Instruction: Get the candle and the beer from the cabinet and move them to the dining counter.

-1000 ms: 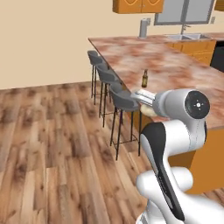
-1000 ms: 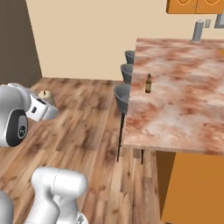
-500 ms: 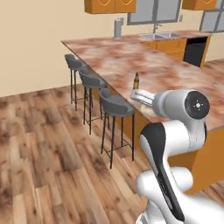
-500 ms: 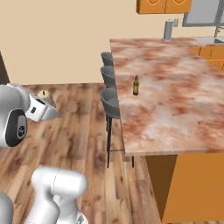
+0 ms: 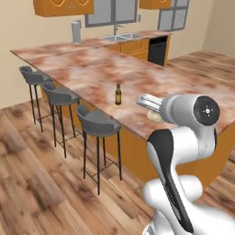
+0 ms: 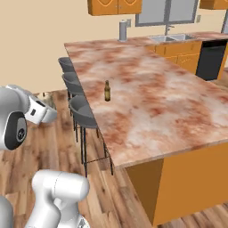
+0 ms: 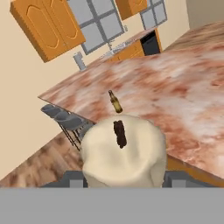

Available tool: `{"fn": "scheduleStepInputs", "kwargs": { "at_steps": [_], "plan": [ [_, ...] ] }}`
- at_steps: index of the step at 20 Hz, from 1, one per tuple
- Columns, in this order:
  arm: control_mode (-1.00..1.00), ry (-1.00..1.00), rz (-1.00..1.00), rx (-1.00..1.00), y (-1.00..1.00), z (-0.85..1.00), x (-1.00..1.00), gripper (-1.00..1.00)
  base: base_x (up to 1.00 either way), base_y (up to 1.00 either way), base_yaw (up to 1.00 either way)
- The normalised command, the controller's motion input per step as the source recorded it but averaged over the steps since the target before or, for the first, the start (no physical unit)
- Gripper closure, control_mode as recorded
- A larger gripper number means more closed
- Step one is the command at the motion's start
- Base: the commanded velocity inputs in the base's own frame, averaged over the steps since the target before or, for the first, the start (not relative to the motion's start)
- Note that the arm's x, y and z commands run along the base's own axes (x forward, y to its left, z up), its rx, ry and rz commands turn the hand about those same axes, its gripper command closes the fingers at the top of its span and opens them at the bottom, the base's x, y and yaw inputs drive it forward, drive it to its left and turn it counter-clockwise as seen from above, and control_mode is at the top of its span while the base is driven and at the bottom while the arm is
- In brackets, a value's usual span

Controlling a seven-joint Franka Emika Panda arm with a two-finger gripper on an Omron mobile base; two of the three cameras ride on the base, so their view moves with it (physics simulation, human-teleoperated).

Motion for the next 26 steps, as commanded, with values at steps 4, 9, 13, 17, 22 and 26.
{"fn": "scheduleStepInputs", "kwargs": {
  "at_steps": [4,9,13,17,22,26],
  "plan": [
    [1.00,0.00,0.00,0.00,0.00,0.00,0.00,1.00,0.30,0.51,-0.44],
    [1.00,0.00,0.00,0.00,0.00,0.00,0.00,1.00,0.16,0.59,-0.37],
    [1.00,0.00,0.00,0.00,0.00,0.00,0.00,1.00,0.13,0.59,-0.37],
    [1.00,0.00,0.00,0.00,0.00,0.00,0.00,1.00,0.13,0.58,-0.39],
    [1.00,0.00,0.00,0.00,0.00,0.00,0.00,1.00,0.11,0.63,-0.34],
    [1.00,0.00,0.00,0.00,0.00,0.00,0.00,1.00,0.11,0.65,-0.32]
  ]
}}
